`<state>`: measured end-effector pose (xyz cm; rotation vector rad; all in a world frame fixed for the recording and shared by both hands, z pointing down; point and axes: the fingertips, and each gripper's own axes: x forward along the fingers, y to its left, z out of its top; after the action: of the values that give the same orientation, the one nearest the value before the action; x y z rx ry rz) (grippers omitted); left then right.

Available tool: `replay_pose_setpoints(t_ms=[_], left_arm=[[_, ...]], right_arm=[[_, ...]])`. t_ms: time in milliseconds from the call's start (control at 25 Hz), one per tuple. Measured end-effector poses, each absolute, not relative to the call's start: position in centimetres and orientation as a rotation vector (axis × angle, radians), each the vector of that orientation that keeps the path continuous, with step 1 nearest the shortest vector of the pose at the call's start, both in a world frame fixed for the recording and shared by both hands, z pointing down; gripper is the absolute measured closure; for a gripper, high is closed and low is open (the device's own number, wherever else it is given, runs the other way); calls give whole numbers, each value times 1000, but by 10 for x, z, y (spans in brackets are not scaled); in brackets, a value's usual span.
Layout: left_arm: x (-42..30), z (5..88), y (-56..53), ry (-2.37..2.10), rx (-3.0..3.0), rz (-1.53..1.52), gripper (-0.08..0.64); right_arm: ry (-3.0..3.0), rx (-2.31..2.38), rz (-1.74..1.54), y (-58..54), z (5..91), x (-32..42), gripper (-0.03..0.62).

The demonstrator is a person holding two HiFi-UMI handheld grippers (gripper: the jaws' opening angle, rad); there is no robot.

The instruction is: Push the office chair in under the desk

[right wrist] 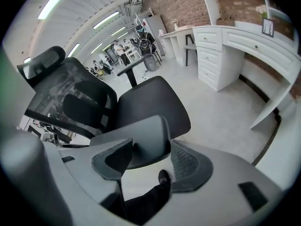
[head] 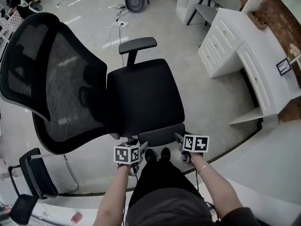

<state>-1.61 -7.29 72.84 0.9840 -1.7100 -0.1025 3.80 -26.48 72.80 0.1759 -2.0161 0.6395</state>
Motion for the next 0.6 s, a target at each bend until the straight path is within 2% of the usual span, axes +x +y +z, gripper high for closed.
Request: replay_pose_setpoints(t_ms=[280, 600], left_arm=[[-23, 683, -74, -1839, 1055, -13, 336], [-48, 619, -80, -2018, 1061, -39, 347]], right_arm=[[-2095, 227, 584, -280, 709, 46, 336], [-2298, 131, 495, -272, 640, 3, 340]])
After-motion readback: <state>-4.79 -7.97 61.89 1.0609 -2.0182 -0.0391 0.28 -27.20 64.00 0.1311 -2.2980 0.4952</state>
